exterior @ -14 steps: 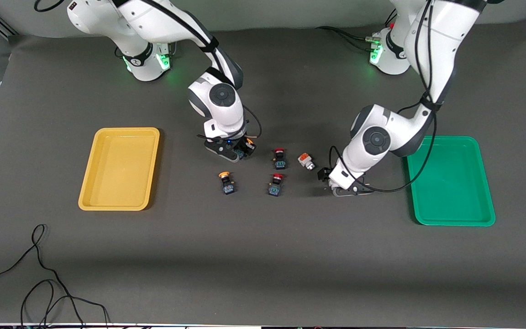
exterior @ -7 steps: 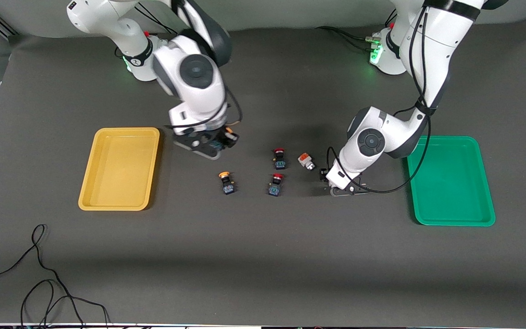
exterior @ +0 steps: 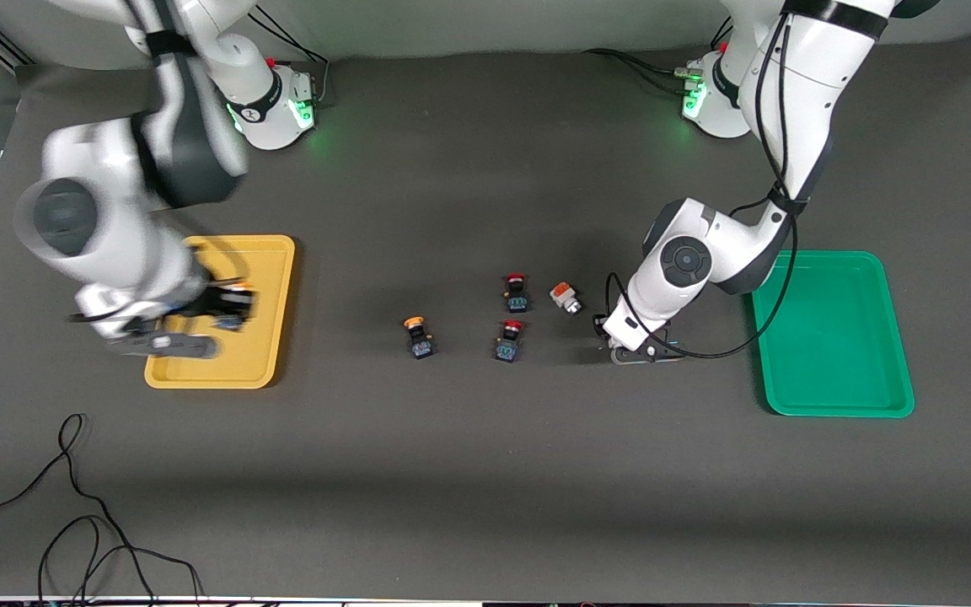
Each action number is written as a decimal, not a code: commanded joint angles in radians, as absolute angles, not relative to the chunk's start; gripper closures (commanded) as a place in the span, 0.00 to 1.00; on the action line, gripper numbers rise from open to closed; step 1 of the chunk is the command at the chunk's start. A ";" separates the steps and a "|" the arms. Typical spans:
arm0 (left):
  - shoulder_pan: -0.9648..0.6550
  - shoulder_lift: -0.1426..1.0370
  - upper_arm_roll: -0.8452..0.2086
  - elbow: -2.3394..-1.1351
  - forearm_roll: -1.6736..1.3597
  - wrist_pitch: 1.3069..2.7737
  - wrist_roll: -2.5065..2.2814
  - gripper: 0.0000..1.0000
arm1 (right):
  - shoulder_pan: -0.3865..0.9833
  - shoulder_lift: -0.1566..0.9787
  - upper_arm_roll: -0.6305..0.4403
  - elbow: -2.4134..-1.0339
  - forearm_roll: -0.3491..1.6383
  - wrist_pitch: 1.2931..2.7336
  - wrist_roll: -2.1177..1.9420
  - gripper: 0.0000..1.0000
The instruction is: Place green and yellow buttons in trays
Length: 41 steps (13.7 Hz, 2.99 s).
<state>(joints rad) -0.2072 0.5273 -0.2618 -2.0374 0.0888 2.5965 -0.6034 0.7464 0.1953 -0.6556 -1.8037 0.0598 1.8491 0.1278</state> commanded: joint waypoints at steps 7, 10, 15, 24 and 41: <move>-0.111 0.239 -0.253 -1.887 0.109 2.024 -0.545 1.00 | 0.749 0.231 -0.931 -2.324 0.294 2.474 -0.454 0.77; 0.027 0.204 -0.255 -1.786 0.109 1.844 -0.312 1.00 | 0.756 0.426 -0.917 -2.316 0.640 2.523 -0.725 0.77; 0.311 0.195 -0.252 -1.824 0.109 1.882 0.140 1.00 | 0.761 0.512 -0.910 -2.270 0.799 2.510 -0.828 0.07; 0.492 0.376 -0.244 -2.029 0.211 2.350 0.319 1.00 | 0.761 0.497 -0.963 -1.840 0.449 2.052 -0.516 0.00; 0.503 0.460 -0.230 -2.023 0.239 2.335 0.216 0.00 | 1.037 0.676 -0.608 -1.518 0.374 2.053 0.150 0.00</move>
